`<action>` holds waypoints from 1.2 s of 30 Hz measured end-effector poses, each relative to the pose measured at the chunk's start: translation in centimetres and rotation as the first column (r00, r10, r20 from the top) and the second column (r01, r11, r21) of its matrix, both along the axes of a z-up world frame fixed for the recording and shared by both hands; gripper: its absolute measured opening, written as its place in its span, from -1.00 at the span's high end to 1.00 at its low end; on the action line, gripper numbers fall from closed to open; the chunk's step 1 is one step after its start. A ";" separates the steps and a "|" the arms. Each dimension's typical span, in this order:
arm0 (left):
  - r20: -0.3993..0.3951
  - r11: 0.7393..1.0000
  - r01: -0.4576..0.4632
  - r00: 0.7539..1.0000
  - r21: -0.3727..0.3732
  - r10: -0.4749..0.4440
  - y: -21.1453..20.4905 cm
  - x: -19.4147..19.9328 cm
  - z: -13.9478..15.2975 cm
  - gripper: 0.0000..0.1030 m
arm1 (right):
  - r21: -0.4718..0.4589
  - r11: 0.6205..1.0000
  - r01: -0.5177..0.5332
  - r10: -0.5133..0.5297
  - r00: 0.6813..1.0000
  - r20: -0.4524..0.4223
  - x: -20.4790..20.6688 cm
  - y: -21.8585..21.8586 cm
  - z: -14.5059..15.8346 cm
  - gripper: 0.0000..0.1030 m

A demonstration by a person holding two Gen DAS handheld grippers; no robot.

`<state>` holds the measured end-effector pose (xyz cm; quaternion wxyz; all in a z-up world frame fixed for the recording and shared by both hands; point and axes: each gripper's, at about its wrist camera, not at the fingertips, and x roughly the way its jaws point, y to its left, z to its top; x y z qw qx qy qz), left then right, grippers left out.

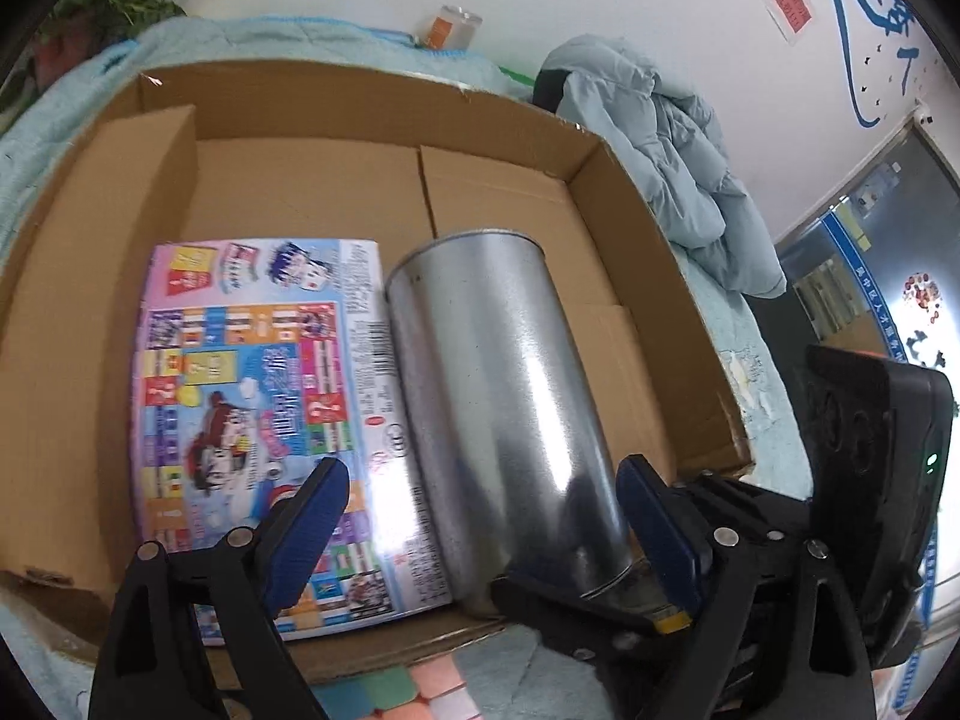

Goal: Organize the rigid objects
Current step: 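Carry the can into the cardboard box and stand it beside the board-game box, then open both grippers and withdraw them from the can, then grasp the yellow-labelled jar with both grippers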

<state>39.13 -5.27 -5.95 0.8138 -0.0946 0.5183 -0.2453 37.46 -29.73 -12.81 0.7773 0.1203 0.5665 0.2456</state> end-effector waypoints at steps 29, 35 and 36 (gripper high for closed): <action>0.434 0.946 -0.295 0.876 0.132 0.212 8.5 -21.8 5.2 -0.99 | -0.125 0.978 0.169 -0.106 0.909 0.403 -16.9 -7.0 4.3 -0.68; 0.345 0.955 -0.270 0.914 0.125 0.214 8.0 -24.7 3.0 -0.99 | -0.136 0.961 0.242 -0.193 0.935 0.297 -15.8 -7.8 1.2 -0.68; 0.329 0.957 -0.258 0.922 0.131 0.203 8.0 -24.9 3.0 -0.99 | -0.133 0.962 0.239 -0.192 0.937 0.291 -15.7 -7.7 1.0 -0.67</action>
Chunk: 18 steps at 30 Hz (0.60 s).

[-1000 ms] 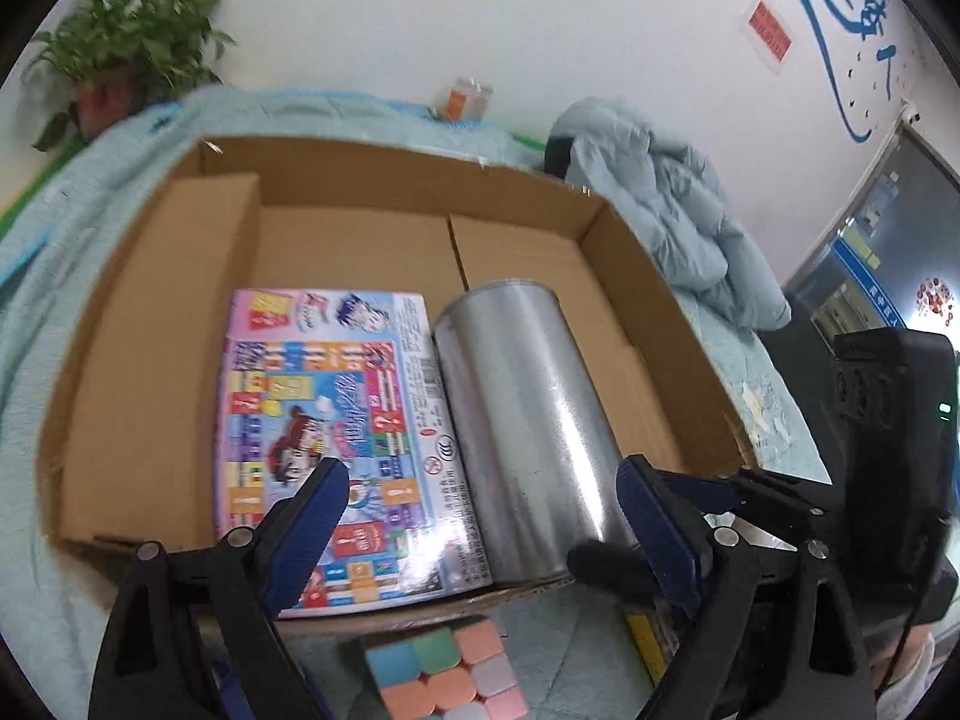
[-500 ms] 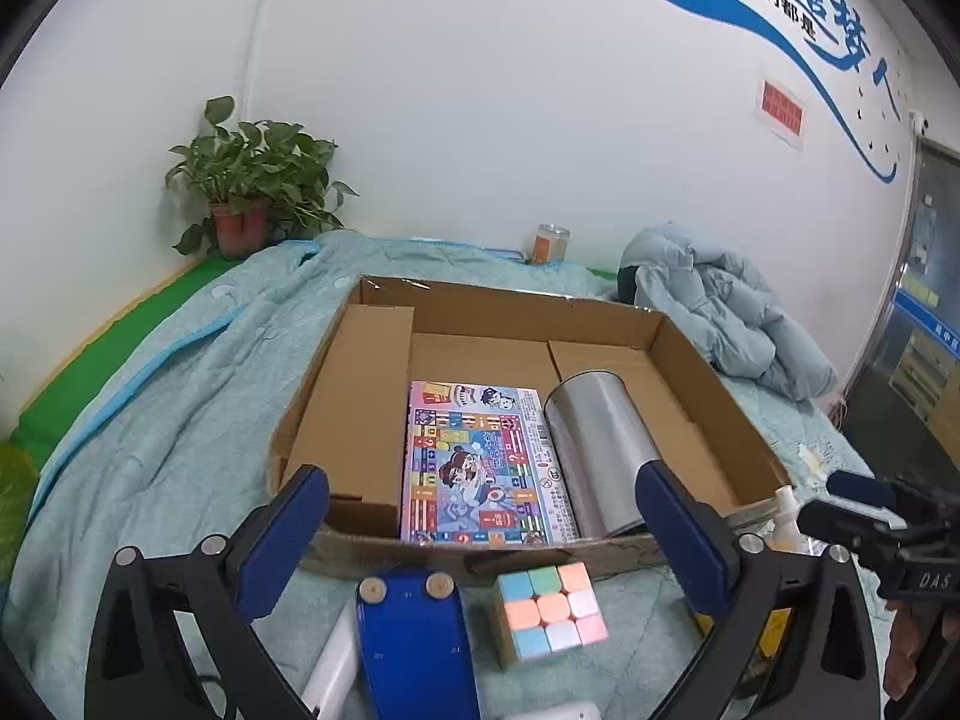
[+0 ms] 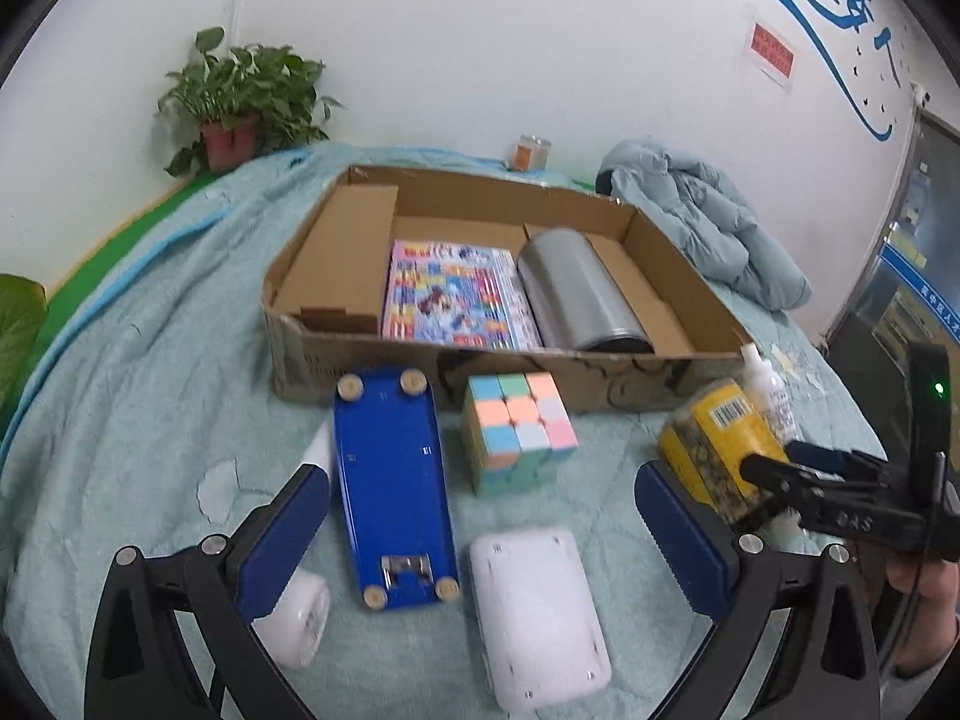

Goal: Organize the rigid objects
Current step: 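Grasp the yellow-labelled jar with both grippers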

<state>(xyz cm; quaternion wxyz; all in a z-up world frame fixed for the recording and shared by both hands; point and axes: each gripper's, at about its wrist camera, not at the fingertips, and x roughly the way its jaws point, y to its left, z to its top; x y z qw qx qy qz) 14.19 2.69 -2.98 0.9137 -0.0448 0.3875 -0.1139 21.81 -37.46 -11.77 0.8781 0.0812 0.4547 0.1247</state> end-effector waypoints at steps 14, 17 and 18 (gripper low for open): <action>-0.218 0.924 0.240 0.925 -0.297 -0.310 -4.1 -0.9 -2.3 -0.99 | 0.104 0.964 -0.244 0.239 0.969 0.055 -7.6 2.8 2.7 -0.35; -0.233 0.907 0.238 0.915 -0.347 -0.329 -5.2 -0.6 -3.0 -0.99 | 0.126 0.966 -0.227 0.222 0.974 0.054 -7.7 2.2 2.9 -0.52; -0.242 0.903 0.237 0.911 -0.360 -0.335 -5.5 -0.2 -3.1 -0.99 | 0.136 0.968 -0.212 0.208 0.977 0.042 -7.3 1.9 2.7 -0.52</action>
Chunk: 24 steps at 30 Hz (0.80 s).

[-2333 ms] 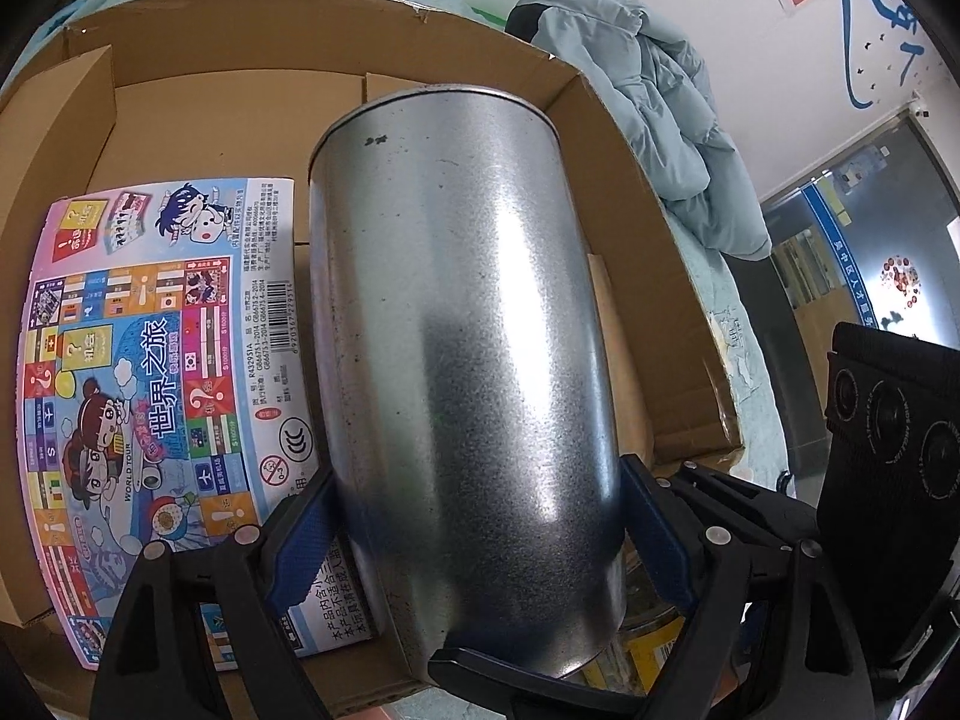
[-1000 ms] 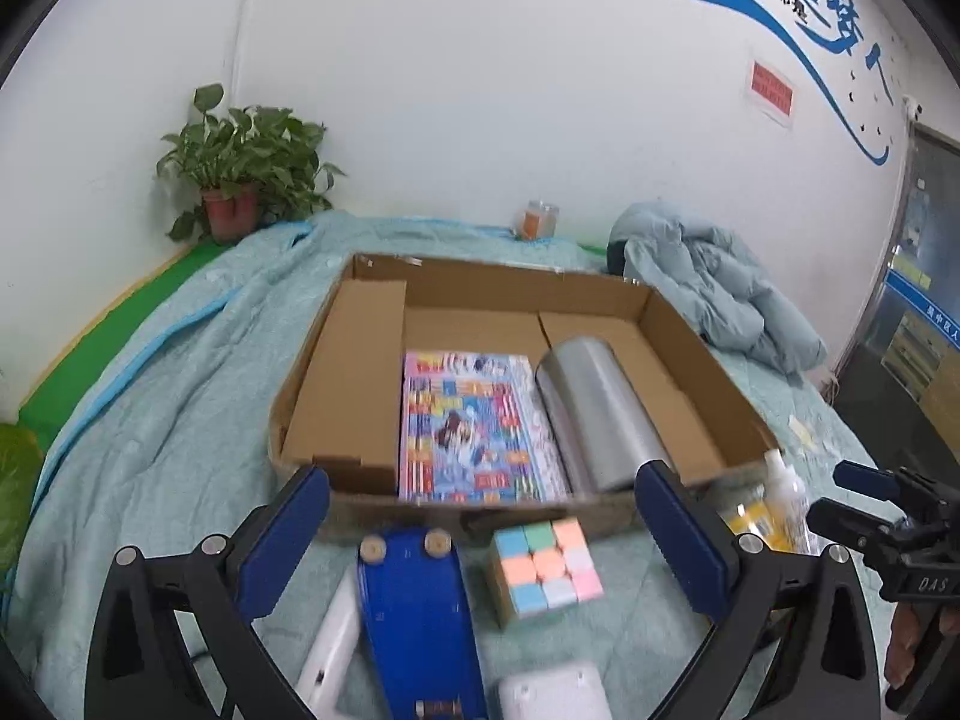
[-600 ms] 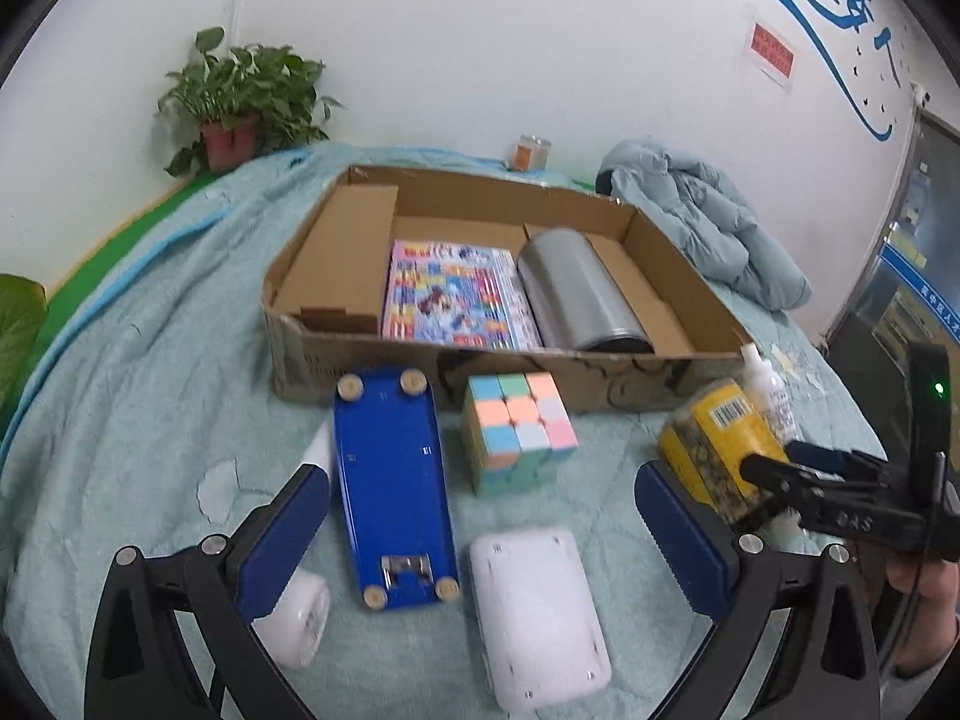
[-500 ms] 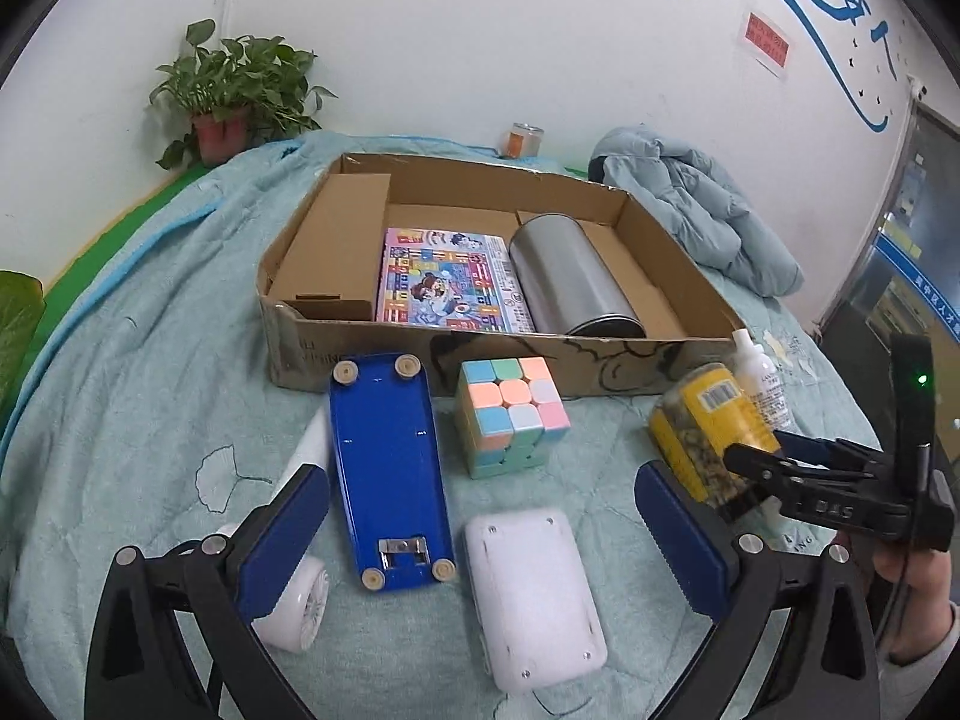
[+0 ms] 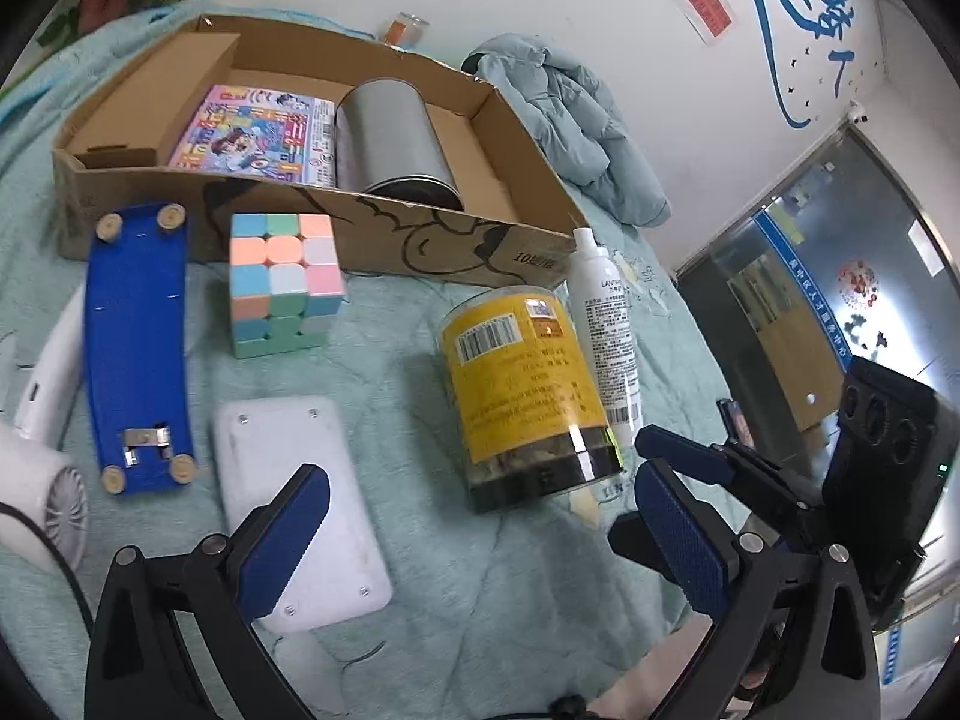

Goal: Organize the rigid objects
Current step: 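Grasp the yellow-labelled jar with both grippers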

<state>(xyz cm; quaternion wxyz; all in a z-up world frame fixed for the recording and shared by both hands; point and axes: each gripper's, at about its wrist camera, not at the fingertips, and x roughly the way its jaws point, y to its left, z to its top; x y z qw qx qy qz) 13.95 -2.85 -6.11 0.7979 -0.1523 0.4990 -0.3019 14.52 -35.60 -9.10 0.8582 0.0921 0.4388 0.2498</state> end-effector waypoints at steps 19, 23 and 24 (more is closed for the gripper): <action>-0.188 0.980 0.149 0.967 -0.128 -0.171 -6.7 6.7 -5.2 -0.94 | 0.078 0.990 0.120 -0.100 0.970 -0.223 4.7 -2.7 -4.6 -0.55; -0.228 0.971 0.161 0.953 -0.177 -0.199 -7.1 6.7 -6.5 -0.85 | 0.091 0.992 0.090 -0.066 0.970 -0.234 4.6 -2.2 -4.9 -0.58; -0.228 0.971 0.166 0.952 -0.172 -0.204 -7.3 6.8 -6.6 -0.83 | 0.090 0.993 0.082 -0.059 0.970 -0.237 4.7 -1.9 -5.0 -0.59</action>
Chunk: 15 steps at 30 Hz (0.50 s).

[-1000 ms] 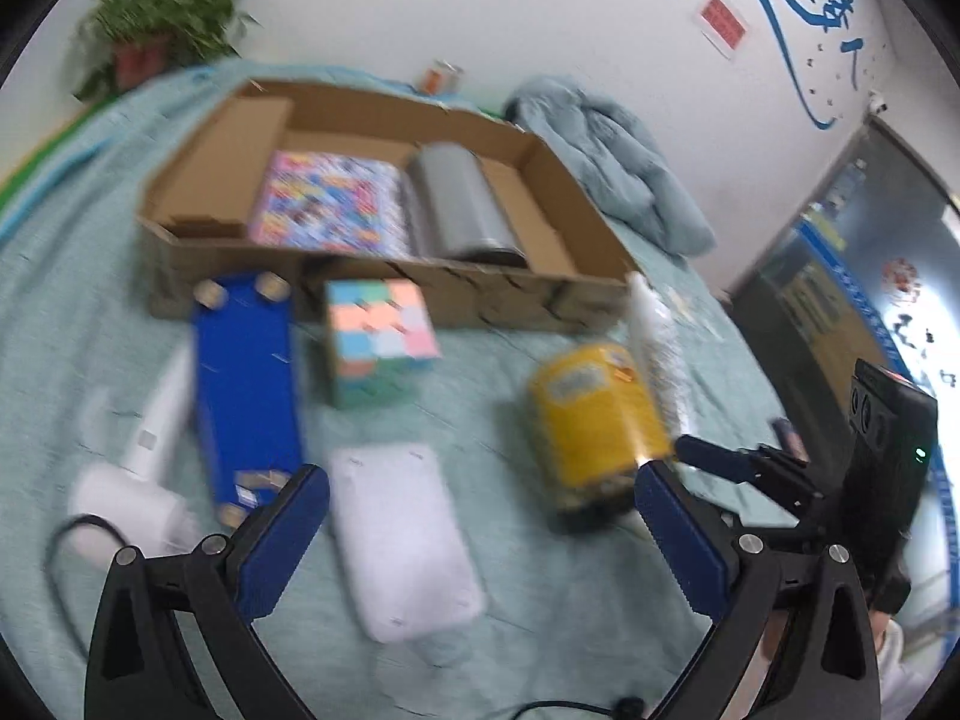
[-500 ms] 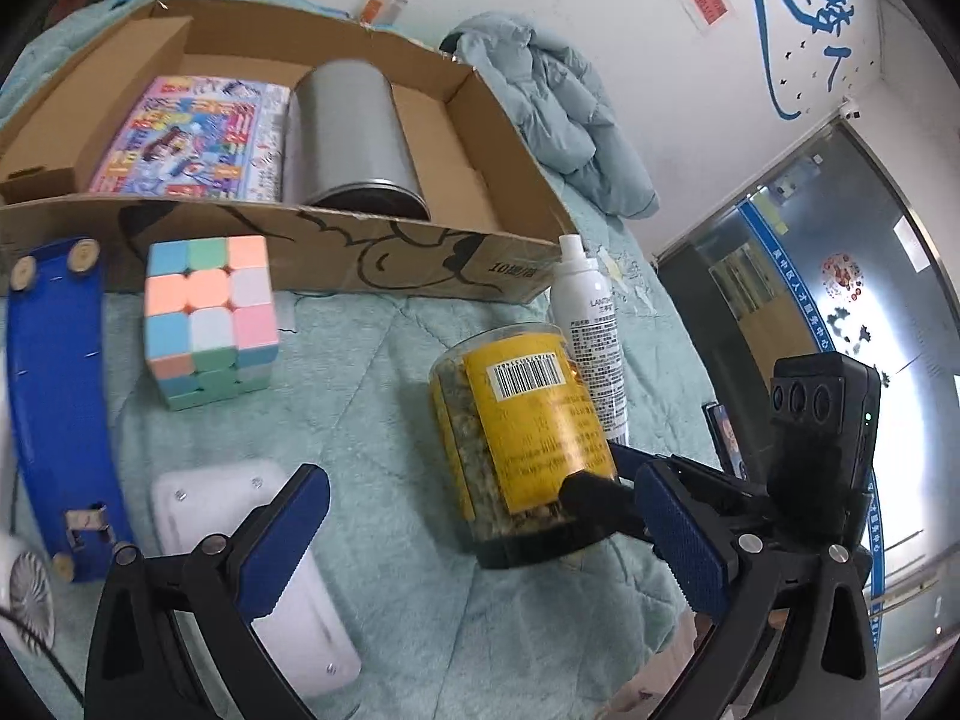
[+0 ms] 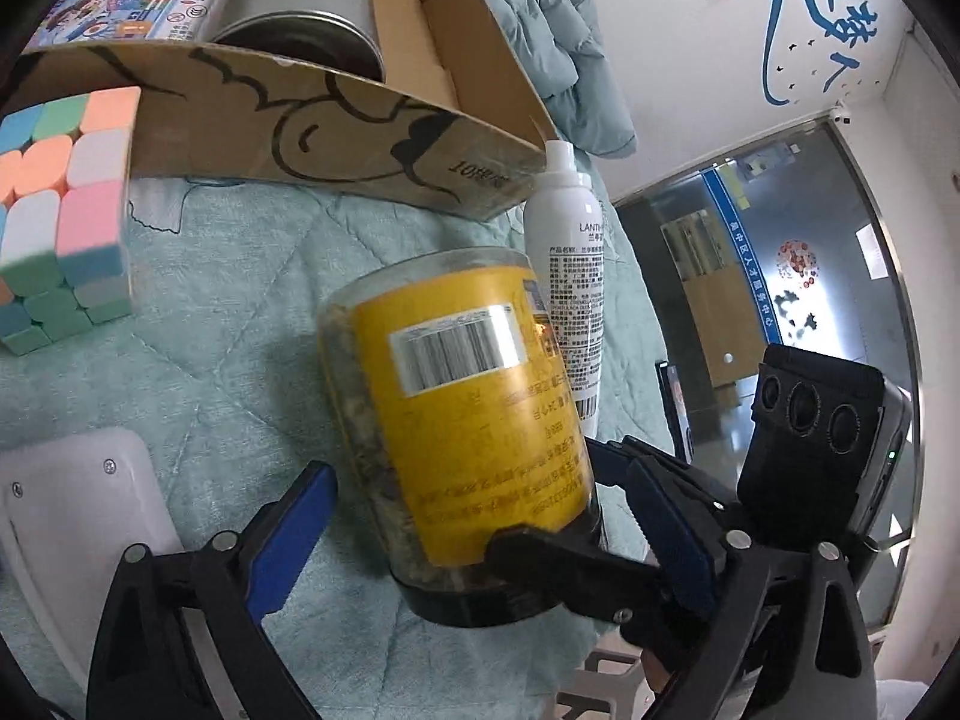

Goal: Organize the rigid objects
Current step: 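Grasp the yellow-labelled jar with both grippers, then lift the yellow-labelled jar and carry it into the cardboard box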

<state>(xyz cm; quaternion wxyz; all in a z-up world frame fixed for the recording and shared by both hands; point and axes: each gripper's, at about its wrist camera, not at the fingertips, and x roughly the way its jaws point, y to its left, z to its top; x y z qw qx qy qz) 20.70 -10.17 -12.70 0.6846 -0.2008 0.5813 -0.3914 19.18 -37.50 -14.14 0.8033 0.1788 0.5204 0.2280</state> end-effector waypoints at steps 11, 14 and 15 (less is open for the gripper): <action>0.010 0.999 -0.023 1.000 0.038 0.022 -0.1 0.3 -0.4 -0.63 | -0.029 0.999 -0.030 0.030 1.000 -0.005 0.1 1.3 0.1 -0.63; 0.056 0.998 -0.027 0.998 0.057 0.024 0.5 -0.5 0.4 -0.61 | -0.034 0.999 -0.031 0.031 0.999 0.010 -0.1 1.6 0.3 -0.63; 0.086 0.997 -0.030 0.996 0.068 0.024 0.7 -0.7 1.1 -0.60 | -0.038 0.999 -0.035 0.036 0.999 0.018 -0.2 1.7 0.5 -0.63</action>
